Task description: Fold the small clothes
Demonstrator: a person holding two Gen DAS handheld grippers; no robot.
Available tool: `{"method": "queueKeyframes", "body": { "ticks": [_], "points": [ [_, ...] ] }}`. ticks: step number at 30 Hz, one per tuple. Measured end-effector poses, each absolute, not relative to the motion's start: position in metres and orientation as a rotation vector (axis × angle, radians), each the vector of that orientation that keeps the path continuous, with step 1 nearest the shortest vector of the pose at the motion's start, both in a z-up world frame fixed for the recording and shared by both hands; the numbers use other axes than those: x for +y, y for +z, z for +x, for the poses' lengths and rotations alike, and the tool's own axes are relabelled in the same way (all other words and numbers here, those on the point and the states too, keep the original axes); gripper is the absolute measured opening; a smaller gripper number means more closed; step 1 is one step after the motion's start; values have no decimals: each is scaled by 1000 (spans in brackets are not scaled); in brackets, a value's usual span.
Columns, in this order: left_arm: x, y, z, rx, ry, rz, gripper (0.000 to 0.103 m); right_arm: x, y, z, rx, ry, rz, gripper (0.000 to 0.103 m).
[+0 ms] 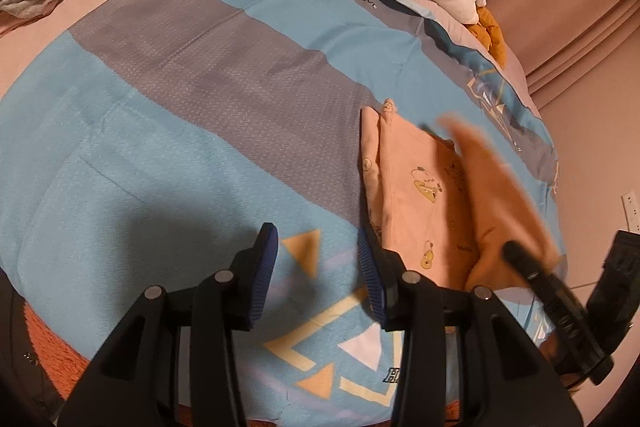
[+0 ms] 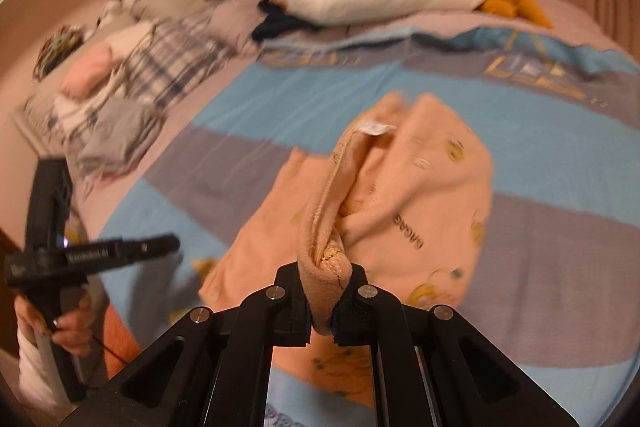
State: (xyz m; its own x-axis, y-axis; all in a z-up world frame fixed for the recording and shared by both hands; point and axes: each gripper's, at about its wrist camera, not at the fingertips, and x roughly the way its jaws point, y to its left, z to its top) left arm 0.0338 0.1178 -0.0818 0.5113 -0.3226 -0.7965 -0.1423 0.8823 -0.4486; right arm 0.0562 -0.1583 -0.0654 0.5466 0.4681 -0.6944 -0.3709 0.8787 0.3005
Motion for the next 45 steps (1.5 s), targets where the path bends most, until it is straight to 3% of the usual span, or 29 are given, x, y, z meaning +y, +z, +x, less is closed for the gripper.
{"method": "queueKeyframes", "body": {
  "ticks": [8, 13, 15, 16, 20, 23, 31, 32, 35, 39, 45],
  "points": [
    [113, -73, 41, 1024, -169, -498, 41, -144, -96, 60, 991, 492, 103, 8],
    [98, -53, 56, 984, -262, -456, 56, -160, -93, 54, 1025, 509, 190, 8],
    [90, -49, 65, 976, -315, -444, 62, -166, -91, 49, 1026, 501, 201, 18],
    [83, -47, 72, 977, -363, -443, 65, -172, -88, 43, 1019, 496, 209, 28],
    [58, -51, 92, 1031, -487, -466, 67, -195, -76, 25, 974, 454, 275, 52],
    [33, -58, 106, 1067, -564, -439, 74, -219, -69, 11, 937, 390, 318, 53],
    [-10, -110, 152, 1214, -574, -443, 72, -260, -77, 6, 924, 225, 406, 53],
    [-12, -112, 156, 1218, -579, -450, 71, -262, -78, 6, 925, 214, 405, 53],
    [-16, -116, 163, 1225, -564, -459, 51, -265, -83, 8, 938, 191, 407, 53],
    [-21, -120, 165, 1249, -548, -440, 16, -269, -89, 10, 956, 183, 424, 53],
    [-10, -92, 149, 1176, -560, -439, 12, -267, -85, 12, 953, 194, 416, 53]
  ]
}}
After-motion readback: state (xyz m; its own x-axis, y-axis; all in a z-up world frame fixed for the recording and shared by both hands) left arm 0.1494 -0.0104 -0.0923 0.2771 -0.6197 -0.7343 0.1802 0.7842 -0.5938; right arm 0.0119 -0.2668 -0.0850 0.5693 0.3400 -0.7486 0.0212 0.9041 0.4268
